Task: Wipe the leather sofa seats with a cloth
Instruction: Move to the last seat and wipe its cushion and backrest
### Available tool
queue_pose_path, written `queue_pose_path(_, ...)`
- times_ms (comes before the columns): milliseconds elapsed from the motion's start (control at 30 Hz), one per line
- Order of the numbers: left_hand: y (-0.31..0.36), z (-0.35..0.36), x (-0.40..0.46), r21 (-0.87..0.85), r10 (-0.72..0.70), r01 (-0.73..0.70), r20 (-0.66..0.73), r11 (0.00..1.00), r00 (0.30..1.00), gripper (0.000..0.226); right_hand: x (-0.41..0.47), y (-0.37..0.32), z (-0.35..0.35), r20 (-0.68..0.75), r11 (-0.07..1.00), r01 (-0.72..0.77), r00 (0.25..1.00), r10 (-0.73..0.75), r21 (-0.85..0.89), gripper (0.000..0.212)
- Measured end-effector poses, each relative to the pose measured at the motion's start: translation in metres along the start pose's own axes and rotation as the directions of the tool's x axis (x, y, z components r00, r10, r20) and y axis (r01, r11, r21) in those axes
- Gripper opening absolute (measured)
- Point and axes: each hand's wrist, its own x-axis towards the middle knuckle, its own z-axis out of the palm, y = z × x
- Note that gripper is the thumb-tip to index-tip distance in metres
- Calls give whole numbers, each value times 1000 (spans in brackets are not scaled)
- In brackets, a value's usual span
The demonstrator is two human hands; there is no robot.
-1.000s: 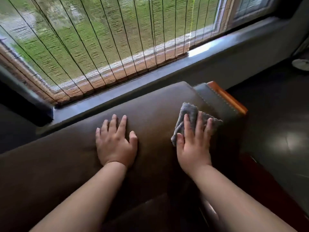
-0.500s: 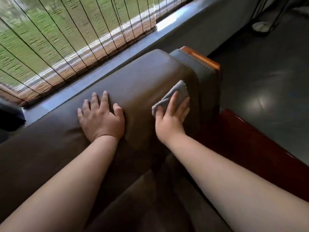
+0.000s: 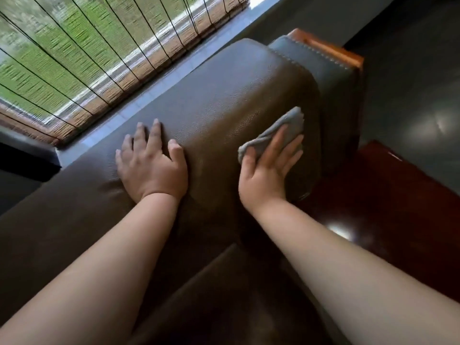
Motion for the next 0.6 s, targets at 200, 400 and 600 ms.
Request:
queue_pose_path(200, -1, 1, 0, -21, 11, -12, -51, 1000, 999, 71, 48, 23, -11, -209, 973, -121, 964, 163, 197, 86)
queue_pose_path(400, -2, 3, 3, -16, 25, -27, -76, 1000, 997, 72, -58, 37, 29, 88, 997, -51, 995, 46, 57, 88)
queue_pose_path(600, -5, 6, 4, -13, 25, -26, -109, 1000, 994, 69, 51, 51, -3, -272, 968, -136, 943, 191, 210, 81)
